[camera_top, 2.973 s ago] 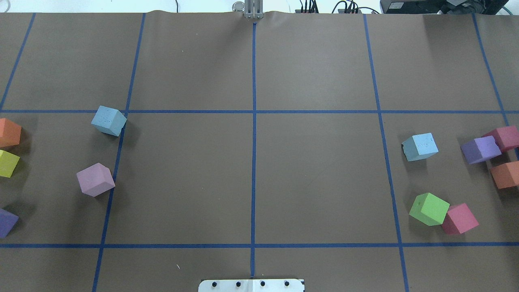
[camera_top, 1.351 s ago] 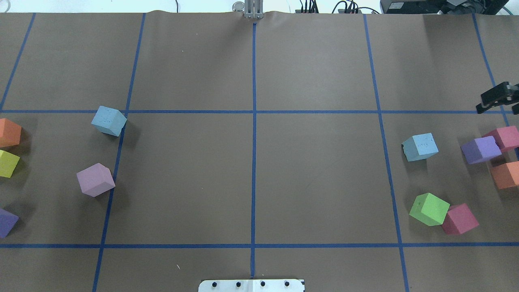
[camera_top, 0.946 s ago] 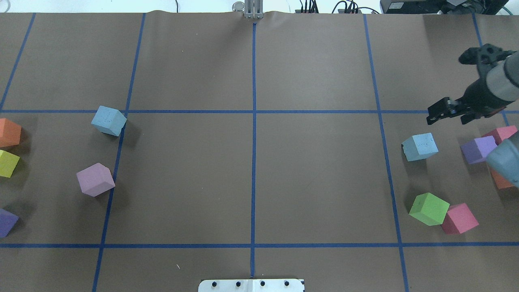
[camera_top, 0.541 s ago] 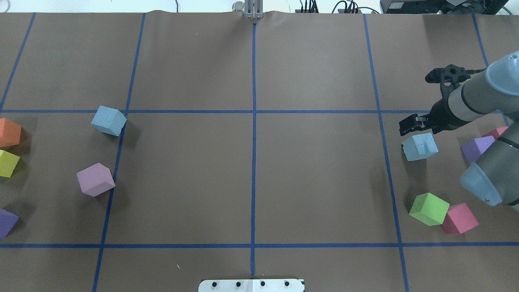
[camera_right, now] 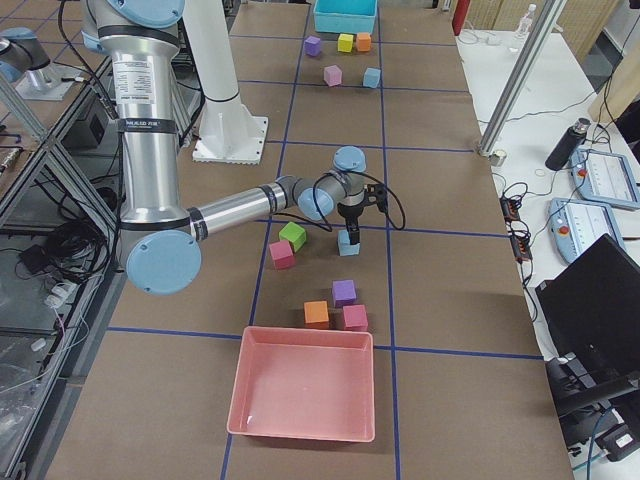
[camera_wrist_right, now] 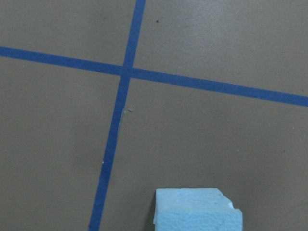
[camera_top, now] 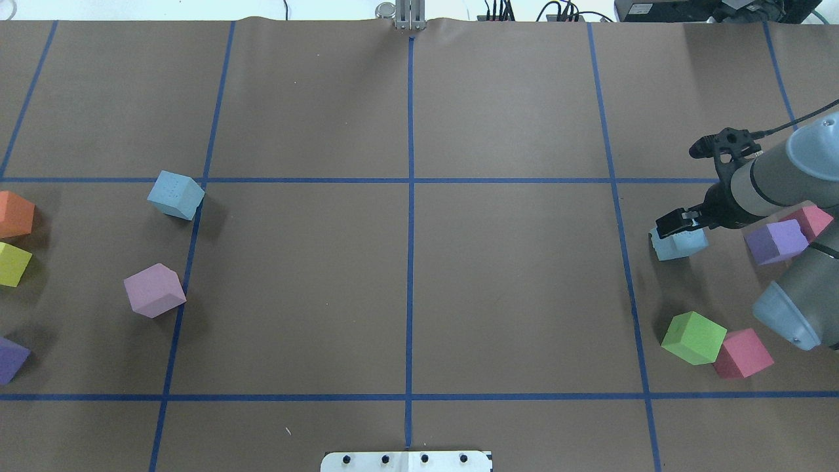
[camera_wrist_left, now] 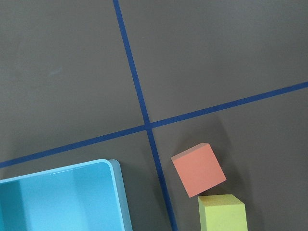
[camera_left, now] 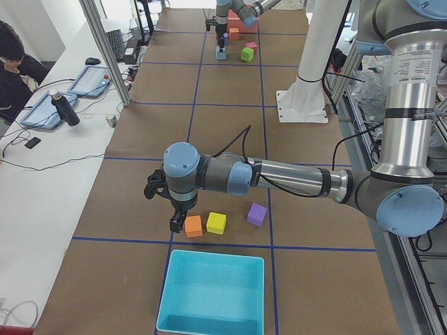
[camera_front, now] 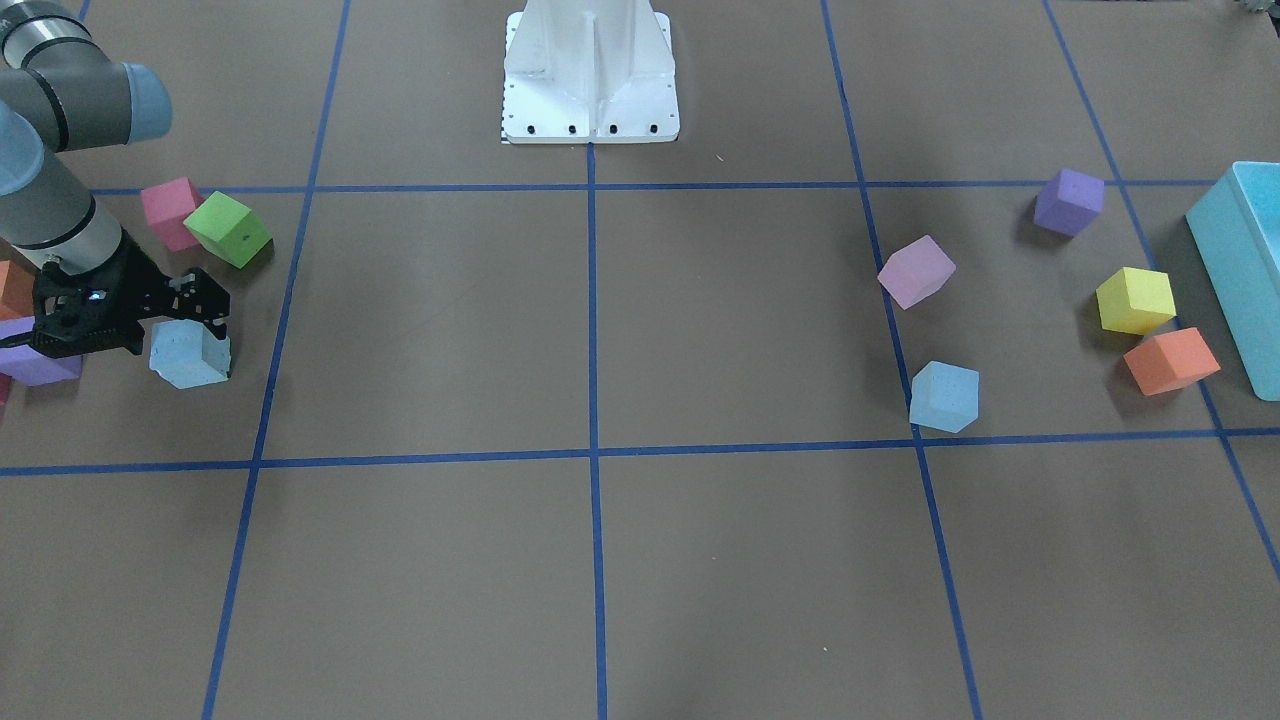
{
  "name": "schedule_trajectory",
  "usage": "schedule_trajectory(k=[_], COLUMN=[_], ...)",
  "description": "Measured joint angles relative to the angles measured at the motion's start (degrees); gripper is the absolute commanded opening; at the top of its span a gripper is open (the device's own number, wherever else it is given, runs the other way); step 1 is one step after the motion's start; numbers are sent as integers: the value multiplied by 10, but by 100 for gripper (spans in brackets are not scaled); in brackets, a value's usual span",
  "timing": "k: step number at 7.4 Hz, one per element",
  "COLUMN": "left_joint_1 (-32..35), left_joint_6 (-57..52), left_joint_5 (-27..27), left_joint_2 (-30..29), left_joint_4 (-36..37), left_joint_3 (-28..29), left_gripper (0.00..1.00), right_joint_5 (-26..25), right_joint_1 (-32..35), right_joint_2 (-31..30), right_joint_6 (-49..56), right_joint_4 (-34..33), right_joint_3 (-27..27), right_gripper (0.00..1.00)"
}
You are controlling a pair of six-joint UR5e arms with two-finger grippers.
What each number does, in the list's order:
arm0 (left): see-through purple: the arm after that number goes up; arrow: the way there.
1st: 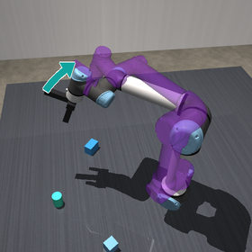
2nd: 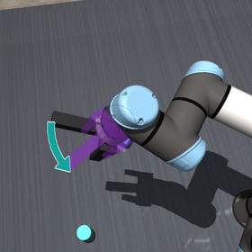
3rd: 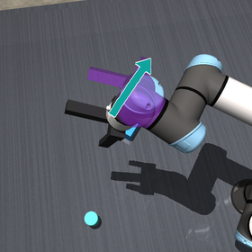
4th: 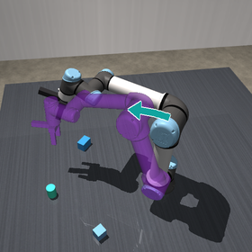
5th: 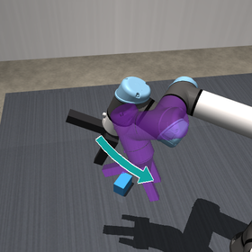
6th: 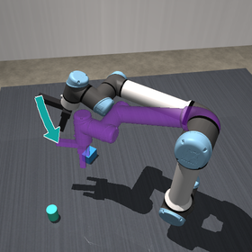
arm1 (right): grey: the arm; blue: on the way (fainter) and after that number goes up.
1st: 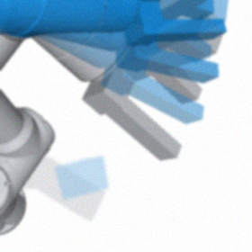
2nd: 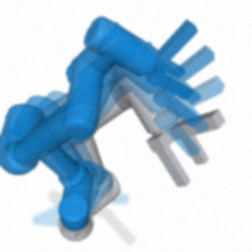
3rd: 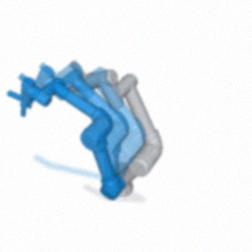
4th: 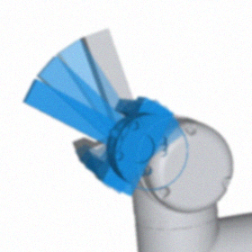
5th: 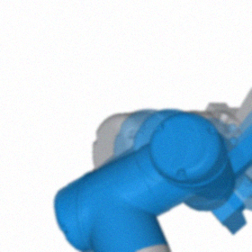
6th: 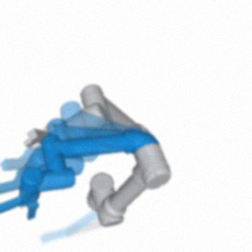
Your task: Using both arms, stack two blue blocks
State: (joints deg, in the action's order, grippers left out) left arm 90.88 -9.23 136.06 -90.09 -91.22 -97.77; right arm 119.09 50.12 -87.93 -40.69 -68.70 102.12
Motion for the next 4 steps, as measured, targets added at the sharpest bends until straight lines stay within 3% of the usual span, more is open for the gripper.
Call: schedule_trajectory(k=[3,4], left_joint_1=[0,0], left_joint_6=[0,0], left_joint_5=[0,0], left_joint_2=[1,1], left_joint_4=[1,1], left_joint_3=[0,0], left_gripper=[98,98], right_joint_5=[1,0], right_joint_1=[-8,-14], right_joint_2=[4,9], right_joint_6=[0,0], right_joint_4=[1,1], right_joint_3=[-28,-39], right_gripper=[97,71])
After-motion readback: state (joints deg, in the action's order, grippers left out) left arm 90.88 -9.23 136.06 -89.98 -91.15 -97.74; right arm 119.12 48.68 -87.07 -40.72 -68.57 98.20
